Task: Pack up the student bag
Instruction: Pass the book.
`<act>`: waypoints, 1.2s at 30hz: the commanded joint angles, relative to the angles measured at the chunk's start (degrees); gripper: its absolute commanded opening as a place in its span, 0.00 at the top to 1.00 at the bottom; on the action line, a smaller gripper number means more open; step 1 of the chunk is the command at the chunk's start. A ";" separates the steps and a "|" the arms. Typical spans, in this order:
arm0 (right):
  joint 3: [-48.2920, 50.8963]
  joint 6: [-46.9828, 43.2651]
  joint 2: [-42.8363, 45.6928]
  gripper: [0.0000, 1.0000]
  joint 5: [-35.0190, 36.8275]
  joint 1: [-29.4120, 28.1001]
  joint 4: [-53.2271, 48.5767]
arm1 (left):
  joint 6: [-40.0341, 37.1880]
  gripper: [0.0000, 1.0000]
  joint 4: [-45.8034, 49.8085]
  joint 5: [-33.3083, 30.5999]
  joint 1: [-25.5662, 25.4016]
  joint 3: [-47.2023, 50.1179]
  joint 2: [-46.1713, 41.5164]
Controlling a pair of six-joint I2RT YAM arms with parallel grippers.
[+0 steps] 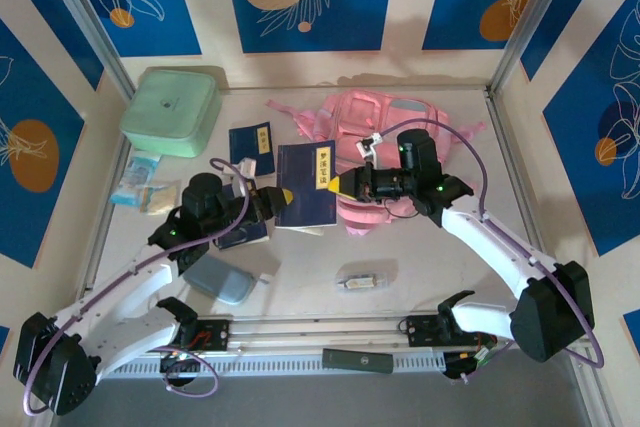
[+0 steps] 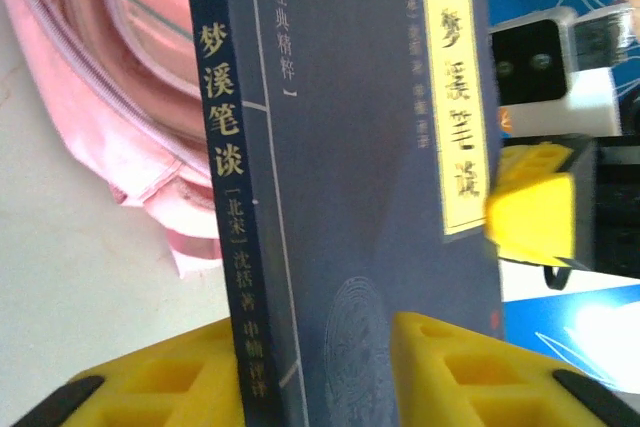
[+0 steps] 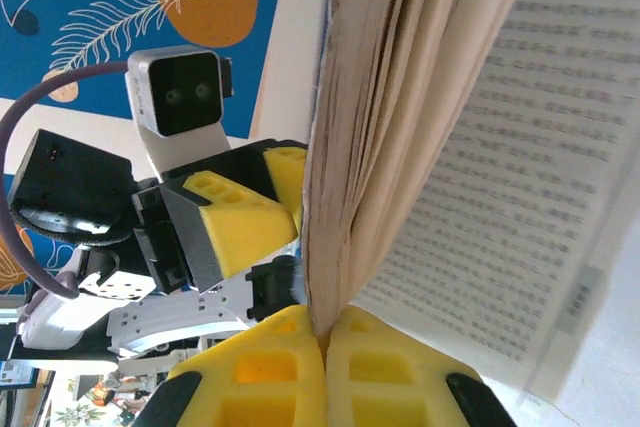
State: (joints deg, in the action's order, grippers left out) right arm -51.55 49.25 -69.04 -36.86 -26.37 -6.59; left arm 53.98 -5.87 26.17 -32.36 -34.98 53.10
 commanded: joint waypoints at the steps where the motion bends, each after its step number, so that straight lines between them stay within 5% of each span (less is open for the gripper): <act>1: 0.58 -1.35 -0.39 1.00 -3.04 0.00 2.56 | 0.95 0.66 -5.38 3.46 0.10 -0.31 -1.16; 11: -0.82 -4.24 -0.12 0.98 -1.41 0.27 -1.35 | 2.08 0.94 -6.20 3.79 0.06 -1.14 -0.19; 18: 2.20 -3.01 3.12 0.21 -0.07 2.94 -6.10 | 5.36 1.00 -10.72 2.82 -0.02 -2.92 -0.63; 23: 6.46 4.43 4.82 0.01 -4.80 3.37 1.73 | 8.99 1.00 -17.39 2.79 -1.39 -3.81 0.98; 32: 6.25 15.96 2.39 0.00 -8.08 -1.71 19.07 | 8.82 1.00 -21.06 0.14 -5.56 -6.52 5.74; 36: 5.85 13.67 6.63 0.14 -5.43 -0.74 13.52 | 5.60 1.00 -13.94 -2.61 -5.60 -7.41 5.13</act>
State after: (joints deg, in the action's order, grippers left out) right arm -44.47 62.30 -65.84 -42.15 -27.57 7.55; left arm 62.43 -21.54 26.28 -37.67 -39.42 59.00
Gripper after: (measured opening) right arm 0.888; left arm 0.127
